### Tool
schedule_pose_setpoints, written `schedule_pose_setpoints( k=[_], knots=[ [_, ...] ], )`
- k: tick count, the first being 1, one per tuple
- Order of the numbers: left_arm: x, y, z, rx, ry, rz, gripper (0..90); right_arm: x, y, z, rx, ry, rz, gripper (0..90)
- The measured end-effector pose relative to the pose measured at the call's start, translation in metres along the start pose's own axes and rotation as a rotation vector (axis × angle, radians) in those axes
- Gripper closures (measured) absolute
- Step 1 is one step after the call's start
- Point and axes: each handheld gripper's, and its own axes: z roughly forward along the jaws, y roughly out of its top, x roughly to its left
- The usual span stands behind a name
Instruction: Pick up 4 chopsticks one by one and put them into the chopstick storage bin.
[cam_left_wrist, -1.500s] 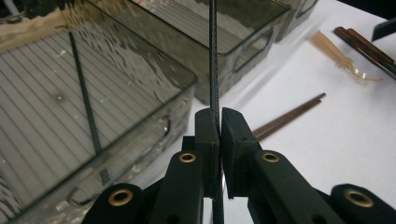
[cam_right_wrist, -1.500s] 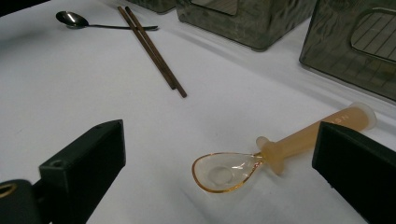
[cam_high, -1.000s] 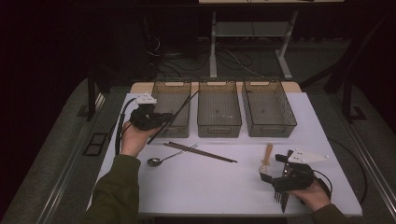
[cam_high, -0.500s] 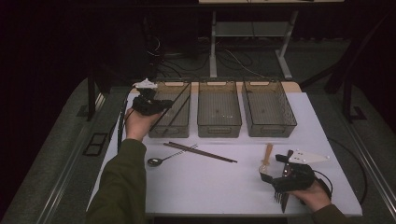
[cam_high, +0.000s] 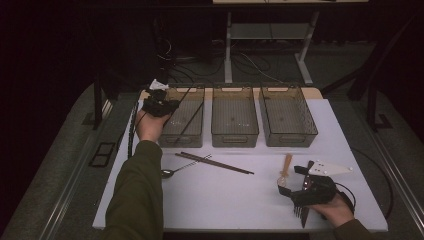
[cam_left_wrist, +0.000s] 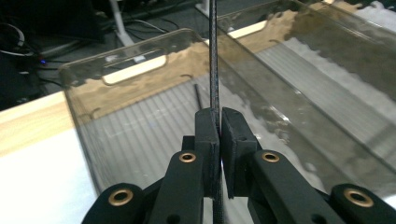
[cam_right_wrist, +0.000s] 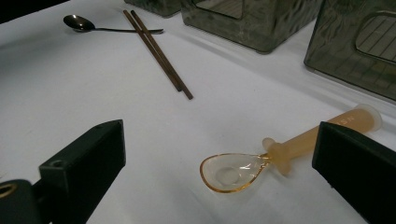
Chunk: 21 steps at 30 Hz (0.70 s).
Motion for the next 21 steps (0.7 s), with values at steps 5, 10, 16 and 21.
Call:
schedule_pose_setpoints(
  k=[5,10,16,21],
  knots=[
    [0.006,-0.006,0.009,0.017,0.004,-0.013,86.2,0.001,0.000,0.000,0.003,0.007,-0.001,2.4],
    [0.005,-0.012,0.021,0.069,-0.006,-0.015,86.1,0.000,0.000,-0.001,-0.004,0.007,-0.003,2.4],
    [0.002,-0.017,0.029,0.113,-0.010,-0.030,85.9,0.001,0.000,0.000,0.001,0.007,-0.002,2.5],
    [0.002,-0.016,0.026,0.081,0.003,-0.043,67.4,0.001,0.000,0.000,0.000,0.006,-0.002,2.5]
  ],
)
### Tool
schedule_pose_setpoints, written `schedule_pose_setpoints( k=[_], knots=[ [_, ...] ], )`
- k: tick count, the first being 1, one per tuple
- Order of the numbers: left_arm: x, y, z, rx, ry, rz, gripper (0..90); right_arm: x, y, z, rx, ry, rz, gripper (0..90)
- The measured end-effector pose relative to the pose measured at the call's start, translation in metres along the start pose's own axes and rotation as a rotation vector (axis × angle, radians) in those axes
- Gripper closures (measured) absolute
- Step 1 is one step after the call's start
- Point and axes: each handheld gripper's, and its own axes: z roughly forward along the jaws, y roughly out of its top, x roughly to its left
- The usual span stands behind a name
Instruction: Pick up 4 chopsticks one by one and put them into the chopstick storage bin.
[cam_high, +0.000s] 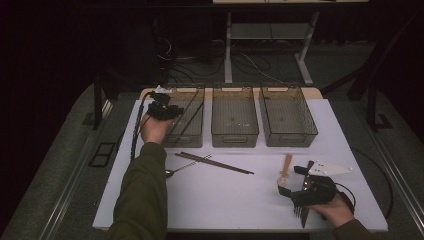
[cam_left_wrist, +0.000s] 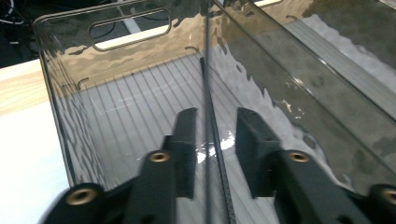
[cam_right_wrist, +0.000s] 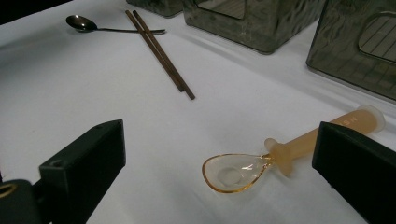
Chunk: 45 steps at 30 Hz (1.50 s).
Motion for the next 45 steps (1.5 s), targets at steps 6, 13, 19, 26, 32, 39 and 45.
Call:
schedule_pose_setpoints(
  k=[6,13,19,26,32,39,45],
  knots=[
    [-0.002,0.001,-0.001,-0.004,-0.033,0.010,54.2,0.000,0.000,0.000,0.002,0.000,-0.001,2.4],
    [-0.008,0.005,-0.015,-0.029,-0.065,0.066,44.3,0.000,0.000,0.000,0.004,-0.003,0.001,2.4],
    [-0.020,0.006,-0.034,-0.054,-0.090,0.101,35.5,0.000,0.000,0.000,0.005,-0.009,0.000,2.5],
    [-0.040,-0.006,-0.052,-0.069,-0.159,0.142,33.1,0.000,0.000,0.000,0.005,-0.011,0.000,2.5],
    [-0.054,-0.024,-0.058,-0.051,-0.201,0.162,36.4,0.000,0.000,0.000,0.008,-0.013,0.001,2.4],
    [-0.069,-0.043,-0.064,-0.050,-0.230,0.186,52.7,0.000,0.000,0.001,0.009,-0.013,0.002,2.5],
    [-0.077,-0.058,-0.060,-0.035,-0.236,0.211,73.5,0.000,0.000,0.001,0.011,-0.011,0.001,2.5]
  ],
)
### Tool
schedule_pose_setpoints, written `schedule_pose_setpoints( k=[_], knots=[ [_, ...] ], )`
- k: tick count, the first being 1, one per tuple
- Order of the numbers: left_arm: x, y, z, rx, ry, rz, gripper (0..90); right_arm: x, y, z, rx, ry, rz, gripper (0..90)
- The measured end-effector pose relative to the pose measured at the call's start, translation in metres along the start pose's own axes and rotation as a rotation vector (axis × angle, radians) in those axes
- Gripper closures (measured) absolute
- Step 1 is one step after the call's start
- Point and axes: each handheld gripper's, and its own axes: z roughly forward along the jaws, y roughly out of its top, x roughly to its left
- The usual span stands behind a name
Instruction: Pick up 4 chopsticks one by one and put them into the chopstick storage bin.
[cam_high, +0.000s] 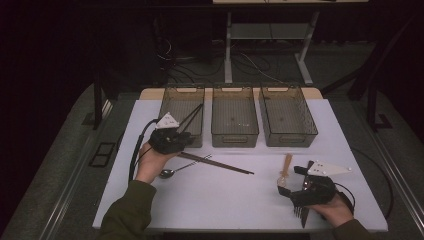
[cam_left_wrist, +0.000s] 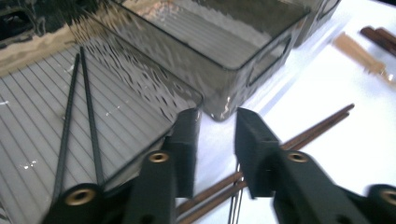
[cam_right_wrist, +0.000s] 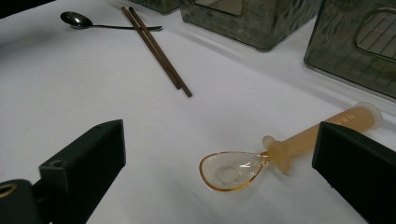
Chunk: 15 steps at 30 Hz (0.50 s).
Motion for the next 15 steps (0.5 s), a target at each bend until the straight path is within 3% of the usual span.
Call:
schedule_pose_setpoints(
  k=[6,15],
  knots=[
    [0.003,-0.008,0.005,0.048,-0.006,0.002,89.8,0.001,0.000,0.000,-0.002,-0.001,-0.005,2.5],
    [0.012,-0.021,0.022,0.158,0.001,0.000,90.0,0.000,0.000,0.000,-0.002,-0.002,-0.005,2.5]
  ],
)
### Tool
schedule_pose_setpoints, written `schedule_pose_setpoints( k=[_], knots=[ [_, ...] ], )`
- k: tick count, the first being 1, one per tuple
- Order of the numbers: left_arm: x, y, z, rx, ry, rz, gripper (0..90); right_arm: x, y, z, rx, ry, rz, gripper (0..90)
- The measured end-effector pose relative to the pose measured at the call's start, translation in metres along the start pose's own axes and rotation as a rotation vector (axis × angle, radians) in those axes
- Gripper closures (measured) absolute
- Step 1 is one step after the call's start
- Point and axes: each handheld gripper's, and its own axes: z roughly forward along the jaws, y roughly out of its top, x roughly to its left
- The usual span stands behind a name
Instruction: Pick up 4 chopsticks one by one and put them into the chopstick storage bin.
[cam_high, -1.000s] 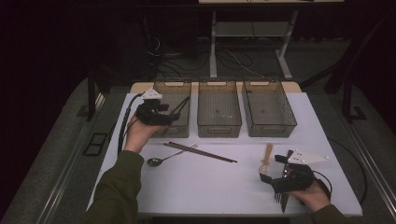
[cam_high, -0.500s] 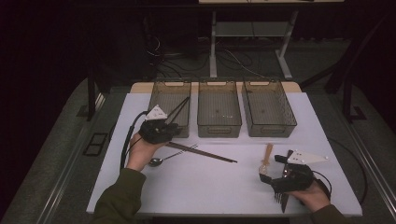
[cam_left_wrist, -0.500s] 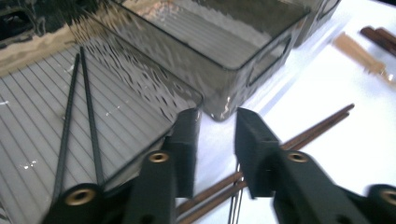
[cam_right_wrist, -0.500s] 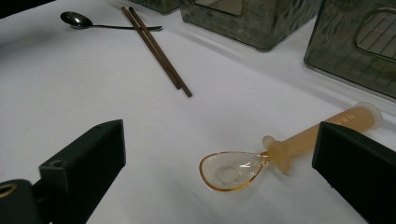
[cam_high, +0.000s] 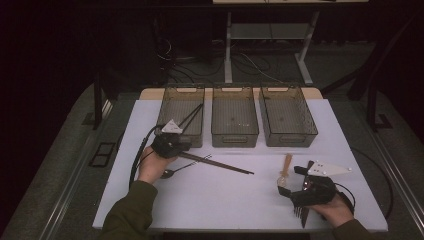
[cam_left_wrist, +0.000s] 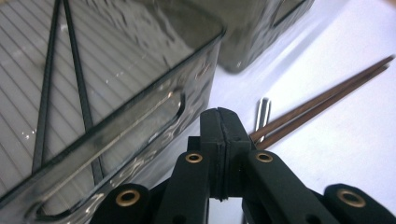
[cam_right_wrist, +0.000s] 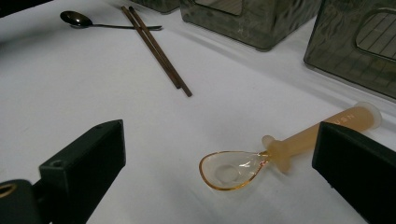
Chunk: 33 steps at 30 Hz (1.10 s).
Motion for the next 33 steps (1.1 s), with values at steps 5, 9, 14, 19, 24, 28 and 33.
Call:
schedule_pose_setpoints(
  k=[5,9,14,19,24,28,33],
  knots=[
    [0.003,-0.003,0.006,0.040,0.013,0.006,90.0,0.000,0.000,0.000,0.002,-0.001,-0.002,2.5],
    [0.005,-0.004,0.010,0.051,0.021,0.011,90.0,0.000,0.000,0.000,0.005,-0.002,-0.004,2.5],
    [0.007,-0.006,0.014,0.064,0.032,0.011,90.0,0.000,0.000,0.000,0.005,-0.002,0.000,2.5],
    [0.011,-0.007,0.016,0.073,0.038,0.006,90.0,-0.001,0.000,0.001,0.005,0.000,0.000,2.5],
    [0.013,-0.009,0.020,0.094,0.042,0.012,90.0,-0.001,-0.001,0.001,0.005,-0.002,0.000,2.5],
    [0.014,-0.010,0.021,0.097,0.040,0.014,90.0,-0.001,-0.001,0.001,0.005,-0.003,0.000,2.5],
    [0.013,-0.010,0.021,0.104,0.035,0.017,90.0,-0.001,-0.001,0.001,0.005,-0.003,0.001,2.5]
  ],
)
